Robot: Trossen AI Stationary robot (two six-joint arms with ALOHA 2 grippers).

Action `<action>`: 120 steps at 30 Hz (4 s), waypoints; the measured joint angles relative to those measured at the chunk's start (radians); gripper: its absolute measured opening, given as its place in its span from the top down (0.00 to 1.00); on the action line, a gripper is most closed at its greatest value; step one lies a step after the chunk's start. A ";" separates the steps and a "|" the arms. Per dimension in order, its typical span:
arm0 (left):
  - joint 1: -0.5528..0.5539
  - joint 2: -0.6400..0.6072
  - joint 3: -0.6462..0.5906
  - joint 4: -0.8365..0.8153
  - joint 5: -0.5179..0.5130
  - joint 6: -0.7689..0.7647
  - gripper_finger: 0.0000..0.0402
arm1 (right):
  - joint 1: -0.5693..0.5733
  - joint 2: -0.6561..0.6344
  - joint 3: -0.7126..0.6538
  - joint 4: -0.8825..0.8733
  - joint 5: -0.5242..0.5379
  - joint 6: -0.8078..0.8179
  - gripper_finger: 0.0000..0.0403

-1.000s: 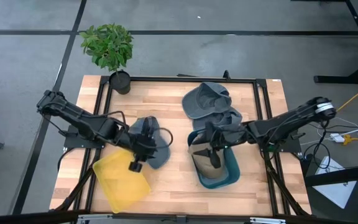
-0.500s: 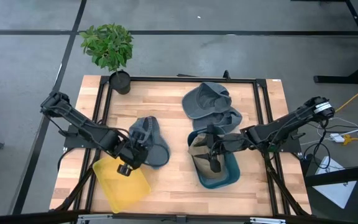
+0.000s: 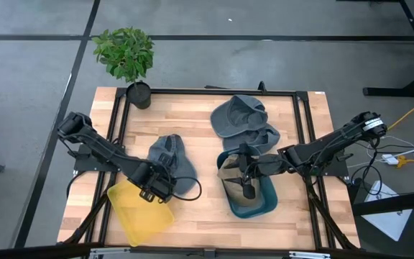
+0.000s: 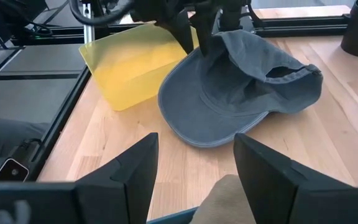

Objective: Pick & Place hat
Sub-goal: Put the left blue cap into the yellow bin

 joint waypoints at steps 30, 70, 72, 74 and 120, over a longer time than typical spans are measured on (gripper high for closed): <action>0.035 -0.030 0.067 -0.006 -0.027 0.027 0.98 | 0.000 0.000 0.000 0.011 0.049 -0.016 0.48; 0.122 -0.202 0.209 0.203 -0.105 -0.070 0.96 | -0.094 0.125 0.000 0.419 0.001 -0.468 0.78; 0.122 -0.202 0.209 0.202 -0.125 -0.073 0.95 | -0.096 0.125 0.000 0.417 -0.035 -0.469 0.92; 0.122 -0.202 0.209 0.201 -0.129 -0.079 0.94 | -0.097 0.125 0.000 0.419 -0.051 -0.464 0.96; 0.119 -0.245 0.358 -0.049 -0.363 -0.386 0.77 | -0.325 0.097 0.261 0.083 0.521 -0.285 0.95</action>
